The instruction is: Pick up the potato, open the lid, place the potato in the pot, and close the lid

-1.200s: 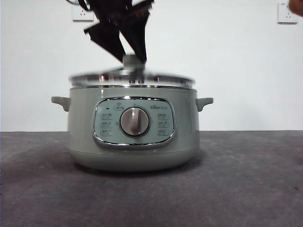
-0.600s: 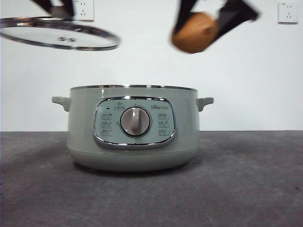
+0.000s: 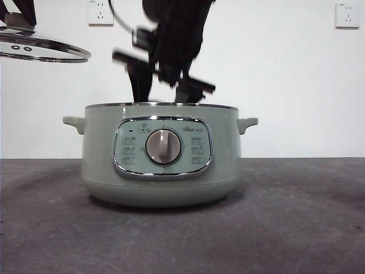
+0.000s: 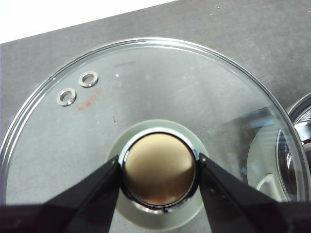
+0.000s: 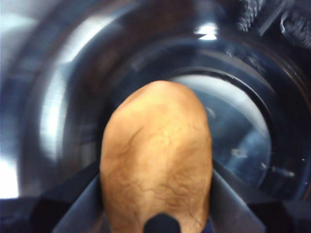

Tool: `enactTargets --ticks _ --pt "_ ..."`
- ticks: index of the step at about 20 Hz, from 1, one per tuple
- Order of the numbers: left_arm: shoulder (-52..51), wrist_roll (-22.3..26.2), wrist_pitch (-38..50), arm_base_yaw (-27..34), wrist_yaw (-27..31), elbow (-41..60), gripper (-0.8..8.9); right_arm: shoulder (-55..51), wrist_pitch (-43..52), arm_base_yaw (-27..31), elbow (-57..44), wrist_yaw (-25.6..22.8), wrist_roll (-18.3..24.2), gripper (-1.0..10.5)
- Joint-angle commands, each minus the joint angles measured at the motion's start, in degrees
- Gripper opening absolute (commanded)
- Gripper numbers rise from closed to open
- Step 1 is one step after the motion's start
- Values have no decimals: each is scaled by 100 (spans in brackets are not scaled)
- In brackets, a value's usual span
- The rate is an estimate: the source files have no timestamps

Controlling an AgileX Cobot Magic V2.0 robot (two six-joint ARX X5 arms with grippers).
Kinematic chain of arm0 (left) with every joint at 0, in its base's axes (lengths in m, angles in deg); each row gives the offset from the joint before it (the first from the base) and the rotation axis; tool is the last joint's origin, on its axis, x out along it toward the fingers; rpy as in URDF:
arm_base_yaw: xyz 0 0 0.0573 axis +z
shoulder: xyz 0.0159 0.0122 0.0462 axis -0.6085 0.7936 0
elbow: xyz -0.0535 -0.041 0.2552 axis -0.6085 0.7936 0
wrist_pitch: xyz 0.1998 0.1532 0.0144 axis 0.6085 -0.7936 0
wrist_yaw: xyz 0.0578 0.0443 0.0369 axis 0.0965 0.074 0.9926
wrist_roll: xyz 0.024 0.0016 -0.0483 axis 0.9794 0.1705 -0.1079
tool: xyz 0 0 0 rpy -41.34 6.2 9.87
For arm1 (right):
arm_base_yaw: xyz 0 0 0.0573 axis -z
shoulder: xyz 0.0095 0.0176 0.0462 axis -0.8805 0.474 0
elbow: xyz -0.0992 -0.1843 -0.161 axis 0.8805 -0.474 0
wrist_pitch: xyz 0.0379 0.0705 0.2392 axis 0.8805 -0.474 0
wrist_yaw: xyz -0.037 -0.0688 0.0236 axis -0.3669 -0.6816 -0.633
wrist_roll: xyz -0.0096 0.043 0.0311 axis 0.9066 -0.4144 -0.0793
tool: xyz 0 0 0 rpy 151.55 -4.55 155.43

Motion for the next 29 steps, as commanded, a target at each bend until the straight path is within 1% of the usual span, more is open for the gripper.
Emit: enactTargets --ticks 1,4,5,6,7,8,9,12,15,16,18,20,22,23,24,29 --pt "-70 46 227 26 -50 -39 -12 328 24 -24 17 -164 20 5" --pt "-66 46 223 26 -52 -39 -12 428 17 -42 17 -166 17 8" --pt "-52 46 221 26 -105 -39 -12 426 61 -66 20 -188 15 72" --pt "-26 42 219 26 -260 -39 -12 426 20 -63 22 -262 4 264" --pt "7 33 232 26 -404 -39 -12 426 -20 -63 22 -304 -31 521" --pt "50 17 260 24 -503 -39 -12 426 -13 -68 22 -313 -31 684" --pt "105 -2 297 24 -503 -39 -12 411 -9 -96 24 -315 -31 700" --pt "238 -2 284 -79 -496 -37 -12 109 -24 -105 35 -376 -46 700" --pt "295 -2 251 -232 -496 -37 -12 -640 -238 -105 35 -516 17 696" --pt "295 -7 254 -313 -496 -37 -12 -953 -393 -105 35 -640 103 691" --pt "295 -81 219 -562 -496 -37 -12 -1637 -577 -103 35 -1110 321 689" --pt "304 -107 236 -925 -490 -35 -12 -2280 -1062 -90 33 -1401 358 689" --pt "348 -203 295 -1252 -487 -35 -12 -2712 -1526 -90 33 -1888 474 690" --pt "382 -271 302 -1419 -498 -35 -12 -2898 -1727 -92 33 -2052 476 689" --pt "446 -297 304 -1578 -505 -31 -12 -3075 -1858 -92 28 -2059 481 690" --pt "791 -350 304 -2358 -498 -28 -12 -3985 -1864 -96 -238 -2004 516 690"
